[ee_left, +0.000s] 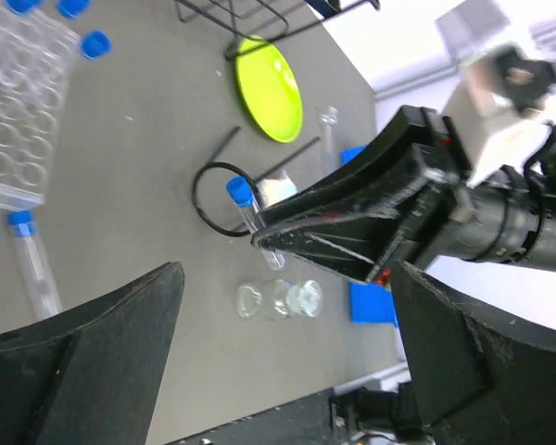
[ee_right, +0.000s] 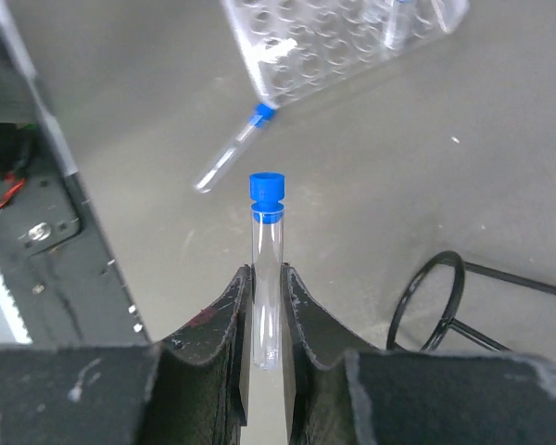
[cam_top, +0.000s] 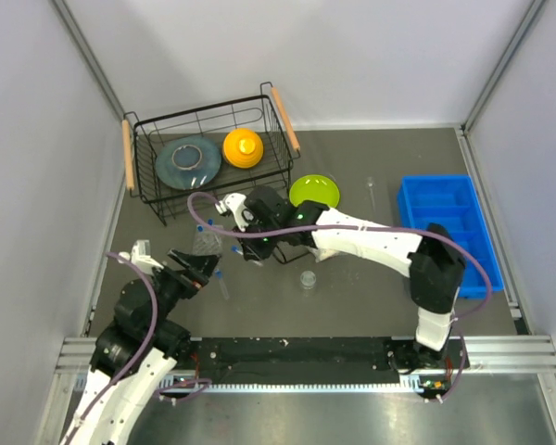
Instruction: Organize the chemistry lab equipment
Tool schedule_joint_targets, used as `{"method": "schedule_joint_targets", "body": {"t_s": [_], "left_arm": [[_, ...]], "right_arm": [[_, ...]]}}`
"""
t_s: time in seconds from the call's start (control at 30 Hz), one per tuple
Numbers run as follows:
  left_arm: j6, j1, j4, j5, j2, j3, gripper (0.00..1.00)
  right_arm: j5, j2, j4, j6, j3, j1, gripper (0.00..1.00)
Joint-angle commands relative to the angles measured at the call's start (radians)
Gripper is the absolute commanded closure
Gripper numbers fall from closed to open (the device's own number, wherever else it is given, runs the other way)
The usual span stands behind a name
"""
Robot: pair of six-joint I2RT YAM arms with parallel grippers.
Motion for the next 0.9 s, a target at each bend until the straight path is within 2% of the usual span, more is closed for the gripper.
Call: {"method": "schedule_joint_targets", "body": {"t_s": [0.0, 0.13, 0.23, 0.6, 0.87], "left_arm": [[-0.116, 0.004, 0.266, 0.167, 0.042, -0.065, 0.02], [-0.150, 0.004, 0.373, 0.214, 0.093, -0.094, 0.02], [-0.162, 0.004, 0.404, 0.231, 0.122, -0.093, 0.05], [-0.187, 0.004, 0.366, 0.306, 0.205, -0.088, 0.22], [-0.179, 0.005, 0.400, 0.377, 0.277, -0.079, 0.33]], "right_arm": [[-0.217, -0.106, 0.046, -0.116, -0.040, -0.020, 0.96], [-0.411, -0.154, 0.050, -0.154, -0.068, -0.046, 0.96], [-0.481, -0.177, 0.050, -0.190, -0.080, -0.046, 0.95], [-0.602, -0.220, 0.047, -0.220, -0.085, -0.101, 0.95], [-0.584, -0.221, 0.050, -0.231, -0.092, -0.104, 0.95]]}}
